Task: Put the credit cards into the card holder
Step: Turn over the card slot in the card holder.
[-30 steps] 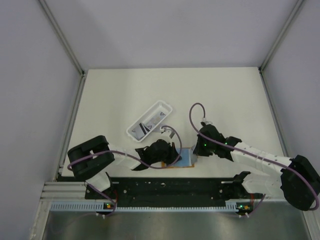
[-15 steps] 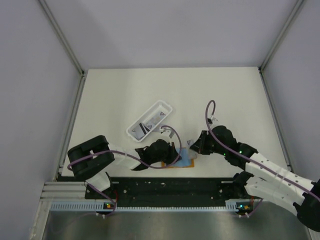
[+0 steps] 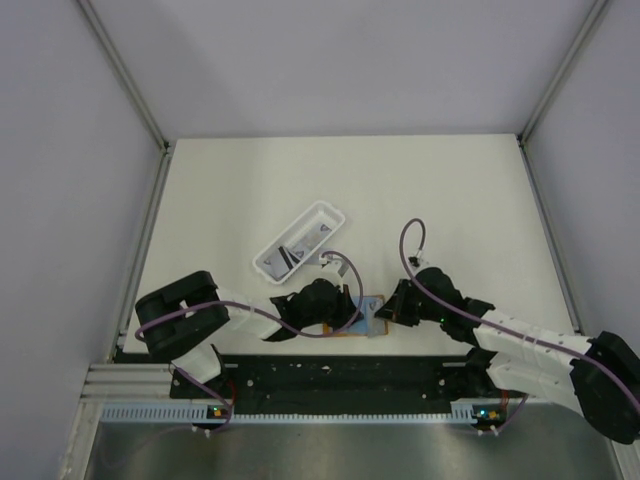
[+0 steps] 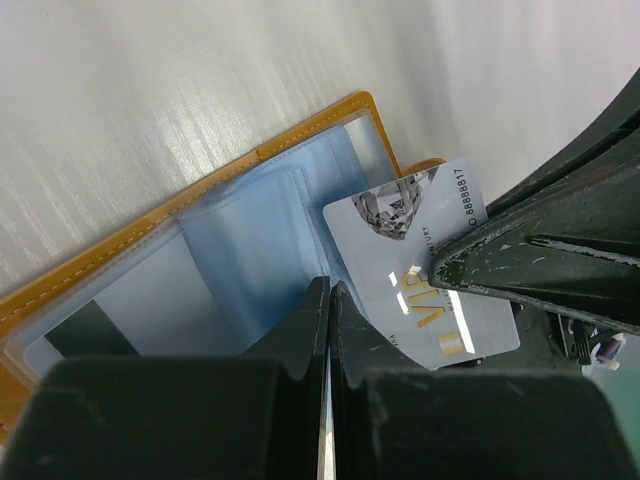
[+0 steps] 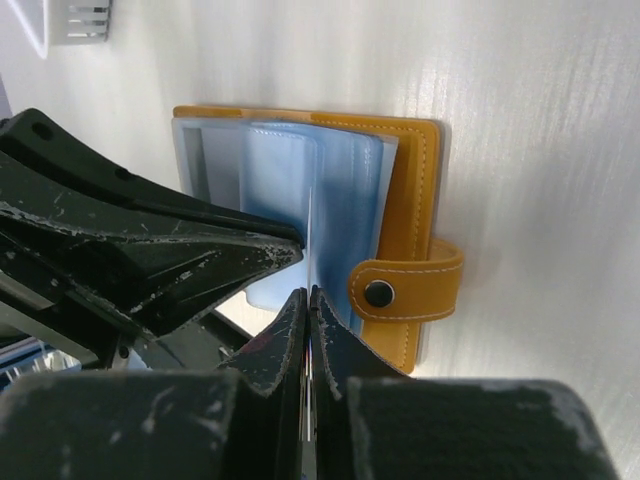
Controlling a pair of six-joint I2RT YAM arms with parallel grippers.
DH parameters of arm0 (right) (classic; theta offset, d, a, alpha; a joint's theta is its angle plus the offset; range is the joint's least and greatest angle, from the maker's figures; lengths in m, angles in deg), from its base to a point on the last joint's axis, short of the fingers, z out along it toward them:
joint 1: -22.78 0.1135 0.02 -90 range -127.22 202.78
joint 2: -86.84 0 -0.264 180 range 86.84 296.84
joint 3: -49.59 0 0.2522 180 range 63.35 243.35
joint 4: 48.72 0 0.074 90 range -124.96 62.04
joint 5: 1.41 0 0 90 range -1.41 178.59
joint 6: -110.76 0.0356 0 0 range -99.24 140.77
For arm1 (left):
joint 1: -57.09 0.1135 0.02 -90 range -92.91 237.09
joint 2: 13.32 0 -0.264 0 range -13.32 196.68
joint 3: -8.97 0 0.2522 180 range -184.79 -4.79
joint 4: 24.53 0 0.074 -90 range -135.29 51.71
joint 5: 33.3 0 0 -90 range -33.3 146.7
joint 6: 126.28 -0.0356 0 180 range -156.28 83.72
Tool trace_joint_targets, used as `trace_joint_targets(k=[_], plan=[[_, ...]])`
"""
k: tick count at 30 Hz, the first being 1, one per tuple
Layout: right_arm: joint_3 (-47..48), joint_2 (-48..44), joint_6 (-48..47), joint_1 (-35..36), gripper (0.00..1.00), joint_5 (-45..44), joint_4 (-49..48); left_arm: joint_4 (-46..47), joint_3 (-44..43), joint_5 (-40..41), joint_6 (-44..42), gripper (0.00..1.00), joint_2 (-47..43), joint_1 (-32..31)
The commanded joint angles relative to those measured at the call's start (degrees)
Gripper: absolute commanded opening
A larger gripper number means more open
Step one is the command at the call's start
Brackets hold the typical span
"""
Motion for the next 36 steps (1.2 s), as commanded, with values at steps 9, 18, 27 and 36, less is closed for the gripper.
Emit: trace_joint_targets(k=[9, 18, 27, 36], plan=[[-0.1, 2.5, 1.1, -0.5, 0.00, -4.2, 2.6, -8.7, 2.6, 0.7, -1.4, 0.00, -0.7, 0.2], [0.0, -1.4, 0.7, -0.5, 0.00, -6.8, 7.1, -8.9, 2.7, 0.7, -1.1, 0.00, -0.4, 0.2], [0.6, 5.1, -0.4, -0.5, 0.00, -3.8, 2.8, -8.9, 2.4, 0.6, -1.3, 0.00, -0.5, 0.2], [1.3, 8.1, -1.0, -0.5, 0.00, -3.9, 1.4, -9.3, 2.0, 0.3, -1.6, 0.00, -1.1, 0.1]])
